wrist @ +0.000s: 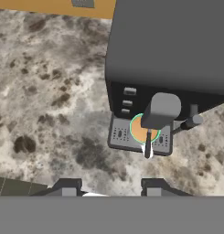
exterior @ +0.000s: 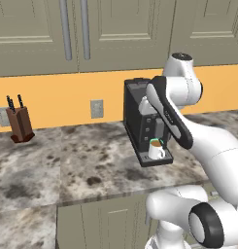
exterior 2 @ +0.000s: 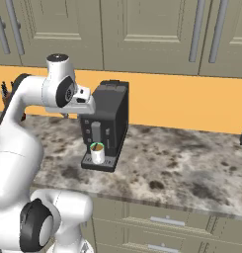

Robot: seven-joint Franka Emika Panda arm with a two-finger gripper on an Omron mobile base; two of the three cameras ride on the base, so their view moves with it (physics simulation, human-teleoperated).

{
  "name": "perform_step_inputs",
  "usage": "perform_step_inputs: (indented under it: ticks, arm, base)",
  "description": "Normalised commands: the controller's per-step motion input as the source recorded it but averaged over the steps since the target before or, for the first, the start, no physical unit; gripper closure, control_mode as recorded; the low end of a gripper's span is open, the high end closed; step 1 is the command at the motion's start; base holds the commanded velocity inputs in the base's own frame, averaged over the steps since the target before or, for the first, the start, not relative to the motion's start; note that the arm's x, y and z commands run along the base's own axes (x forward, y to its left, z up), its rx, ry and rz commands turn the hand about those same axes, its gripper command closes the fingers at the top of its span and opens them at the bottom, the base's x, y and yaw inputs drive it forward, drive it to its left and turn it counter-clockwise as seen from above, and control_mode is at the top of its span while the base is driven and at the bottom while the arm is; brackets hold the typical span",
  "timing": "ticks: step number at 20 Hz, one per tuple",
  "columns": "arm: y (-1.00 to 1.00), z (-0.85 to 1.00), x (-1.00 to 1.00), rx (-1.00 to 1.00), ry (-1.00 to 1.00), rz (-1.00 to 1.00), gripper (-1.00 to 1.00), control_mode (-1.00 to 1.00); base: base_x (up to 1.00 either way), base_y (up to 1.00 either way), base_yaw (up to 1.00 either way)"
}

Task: Pick up the brewed coffee from the coffee machine and place it next to the breakfast plate on the dining counter.

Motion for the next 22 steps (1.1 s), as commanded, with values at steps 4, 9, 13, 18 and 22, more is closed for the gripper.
perform_step_inputs:
  ticks: [4, 9, 13, 18, 22]
  arm:
    - [0.00, -0.01, -0.23, 0.00, -0.01, 0.08, -1.00, -1.00]
    - [-0.26, -0.53, -0.21, 0.00, -0.02, 0.08, -1.00, -1.00]
    - [-0.41, -0.54, -0.06, 0.06, -0.06, 0.01, -1.00, -1.00]
    - [-0.16, -0.50, 0.00, 0.11, -0.13, 0.07, -1.00, -1.00]
    - [-0.18, -0.59, 0.00, 0.14, -0.18, 0.16, -1.00, -1.00]
  base:
    - [0.00, 0.00, 0.00]
    - [0.00, 0.00, 0.00]
    - [0.00, 0.00, 0.00]
    - [0.00, 0.00, 0.00]
    - [0.00, 0.00, 0.00]
